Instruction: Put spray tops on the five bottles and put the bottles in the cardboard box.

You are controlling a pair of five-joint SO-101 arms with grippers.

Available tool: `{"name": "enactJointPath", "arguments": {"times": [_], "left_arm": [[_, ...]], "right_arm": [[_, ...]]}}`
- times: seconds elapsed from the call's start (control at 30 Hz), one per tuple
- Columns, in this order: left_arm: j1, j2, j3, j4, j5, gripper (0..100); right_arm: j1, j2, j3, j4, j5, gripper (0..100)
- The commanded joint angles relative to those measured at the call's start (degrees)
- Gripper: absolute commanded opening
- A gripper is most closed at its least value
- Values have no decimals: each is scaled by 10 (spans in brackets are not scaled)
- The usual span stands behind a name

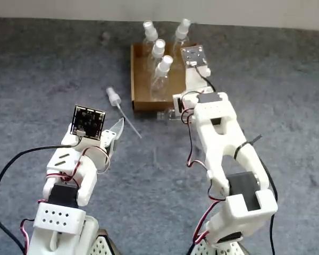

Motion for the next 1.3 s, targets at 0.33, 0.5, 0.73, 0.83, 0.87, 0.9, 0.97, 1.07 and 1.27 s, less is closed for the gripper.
{"name": "enactJointPath", "arguments": {"times": [0.33,0.5,0.73,0.83,0.87,0.9,0.97,1.07,1.27], "left_arm": [[-3,-1,-3,-17,-4,171],[-3,-1,-3,-17,-4,171],[-3,-1,-3,-17,-4,171],[-3,-1,-3,-17,-4,171],[-3,-1,-3,-17,-4,171],[-3,-1,-3,-17,-4,171],[-4,-1,-3,-17,-4,171],[-4,-1,-3,-17,-4,171],[-4,-1,-3,-17,-4,171]], "right_arm": [[-7,-9,16,-84,-6,255],[-7,-8,35,-85,-6,255],[-7,-7,43,-85,-4,255],[-7,-7,44,-84,-4,255],[-7,-7,44,-82,-5,255],[-6,-7,44,-81,-5,255],[-4,-7,46,-65,-5,255],[-5,-11,58,-51,-3,255],[-2,-13,78,-49,-3,255]]}}
